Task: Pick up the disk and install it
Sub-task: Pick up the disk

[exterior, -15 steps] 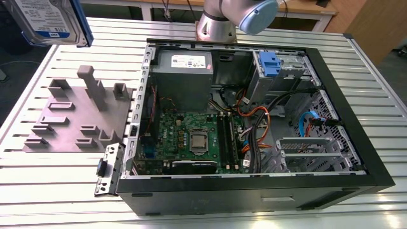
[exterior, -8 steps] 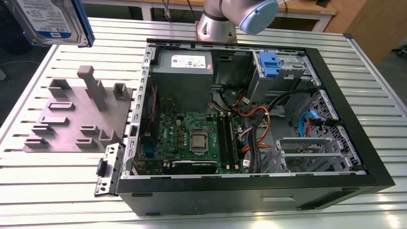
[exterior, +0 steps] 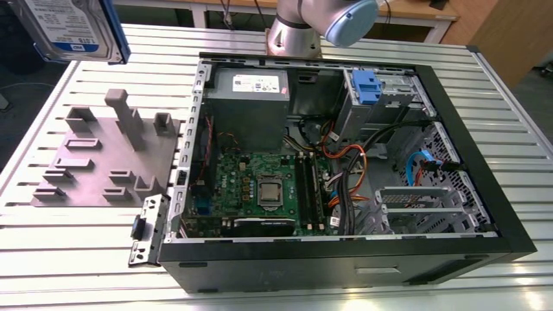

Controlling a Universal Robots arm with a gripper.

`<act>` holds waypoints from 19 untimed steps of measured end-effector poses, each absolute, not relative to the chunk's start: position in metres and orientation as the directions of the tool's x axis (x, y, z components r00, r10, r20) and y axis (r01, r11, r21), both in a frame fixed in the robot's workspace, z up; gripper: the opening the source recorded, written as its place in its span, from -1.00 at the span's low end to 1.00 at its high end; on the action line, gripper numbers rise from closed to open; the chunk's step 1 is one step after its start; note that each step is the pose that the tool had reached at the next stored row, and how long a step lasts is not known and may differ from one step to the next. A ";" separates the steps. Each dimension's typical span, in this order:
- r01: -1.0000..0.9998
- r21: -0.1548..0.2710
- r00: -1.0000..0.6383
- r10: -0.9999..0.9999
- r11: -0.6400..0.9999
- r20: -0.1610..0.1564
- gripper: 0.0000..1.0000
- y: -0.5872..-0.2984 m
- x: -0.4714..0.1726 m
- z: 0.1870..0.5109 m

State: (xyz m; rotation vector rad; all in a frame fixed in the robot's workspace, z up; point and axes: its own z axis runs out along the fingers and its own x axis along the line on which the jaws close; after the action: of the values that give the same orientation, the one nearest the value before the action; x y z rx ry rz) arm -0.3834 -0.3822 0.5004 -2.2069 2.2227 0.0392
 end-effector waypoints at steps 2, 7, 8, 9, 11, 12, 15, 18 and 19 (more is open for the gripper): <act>-1.000 0.011 -0.007 -1.000 0.007 -0.024 -0.27 -0.382 -0.383 0.500; -1.000 0.011 -0.007 -1.000 0.007 -0.024 -0.27 -0.382 -0.382 0.500; -1.000 0.011 -0.007 -1.000 0.007 -0.024 -0.27 -0.382 -0.381 0.500; -1.000 0.011 -0.007 -1.000 0.007 -0.024 -0.27 -0.382 -0.381 0.500; -1.000 0.011 -0.007 -1.000 0.007 -0.024 -0.27 -0.382 -0.380 0.500; -1.000 0.011 -0.007 -1.000 0.007 -0.024 -0.27 -0.382 -0.380 0.500; -1.000 0.011 -0.007 -1.000 0.007 -0.024 -0.27 -0.382 -0.380 0.500; -1.000 0.011 -0.007 -1.000 0.007 -0.024 -0.27 -0.382 -0.379 0.500; -1.000 0.011 -0.007 -1.000 0.007 -0.024 -0.27 -0.382 -0.377 0.500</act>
State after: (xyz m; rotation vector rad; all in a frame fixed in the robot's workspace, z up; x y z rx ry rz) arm -0.3767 -0.3822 0.5004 -2.2069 2.2227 0.0393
